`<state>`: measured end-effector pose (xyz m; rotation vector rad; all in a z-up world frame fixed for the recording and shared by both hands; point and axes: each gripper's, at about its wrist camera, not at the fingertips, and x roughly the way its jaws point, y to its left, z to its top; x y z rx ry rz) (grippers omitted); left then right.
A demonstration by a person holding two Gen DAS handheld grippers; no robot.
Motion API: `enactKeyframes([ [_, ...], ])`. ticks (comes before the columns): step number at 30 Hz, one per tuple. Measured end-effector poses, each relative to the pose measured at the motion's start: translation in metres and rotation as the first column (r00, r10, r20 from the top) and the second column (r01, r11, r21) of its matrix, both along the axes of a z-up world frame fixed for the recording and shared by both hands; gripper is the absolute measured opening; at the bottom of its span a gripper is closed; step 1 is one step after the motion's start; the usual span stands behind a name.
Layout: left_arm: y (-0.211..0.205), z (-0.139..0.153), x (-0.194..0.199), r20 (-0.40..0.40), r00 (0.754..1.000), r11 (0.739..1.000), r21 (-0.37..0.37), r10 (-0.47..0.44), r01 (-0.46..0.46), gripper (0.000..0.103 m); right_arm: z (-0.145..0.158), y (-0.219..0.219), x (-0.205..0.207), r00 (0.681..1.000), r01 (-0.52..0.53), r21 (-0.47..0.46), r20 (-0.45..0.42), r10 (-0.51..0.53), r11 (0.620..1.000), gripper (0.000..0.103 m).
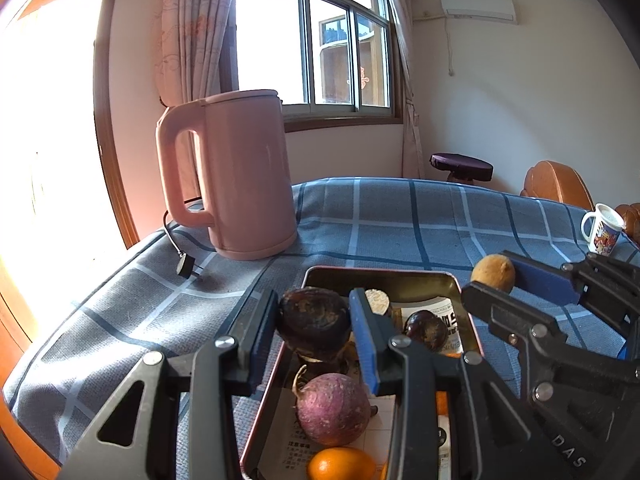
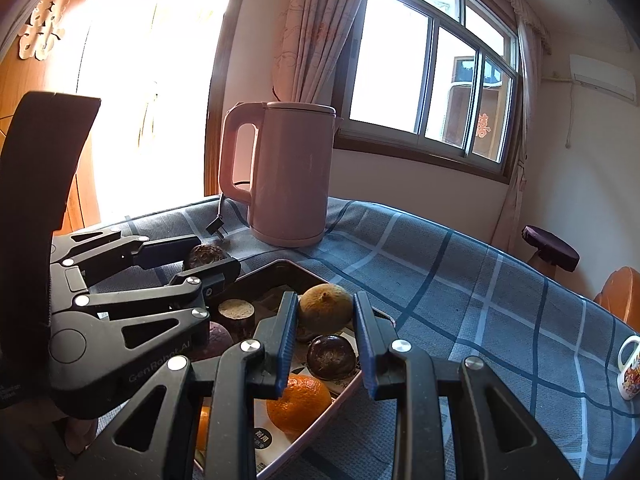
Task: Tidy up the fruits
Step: 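Lower the passion fruit and the yellow fruit into the tin and open both tools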
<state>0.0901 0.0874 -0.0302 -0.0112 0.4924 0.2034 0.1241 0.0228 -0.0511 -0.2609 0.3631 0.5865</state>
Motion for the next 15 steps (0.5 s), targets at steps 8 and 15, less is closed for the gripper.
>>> enactKeyframes([
  [8,0.005,-0.007,0.001,-0.024,1.0,1.0,0.0,-0.001,0.001,0.039,-0.009,0.008,0.003,1.0,-0.007,-0.007,-0.022,0.007,1.0,0.03],
  [15,0.007,-0.011,0.002,-0.035,0.999,1.0,0.0,-0.008,0.008,0.039,-0.015,0.012,0.006,0.999,-0.01,-0.011,-0.039,0.01,1.0,0.03],
])
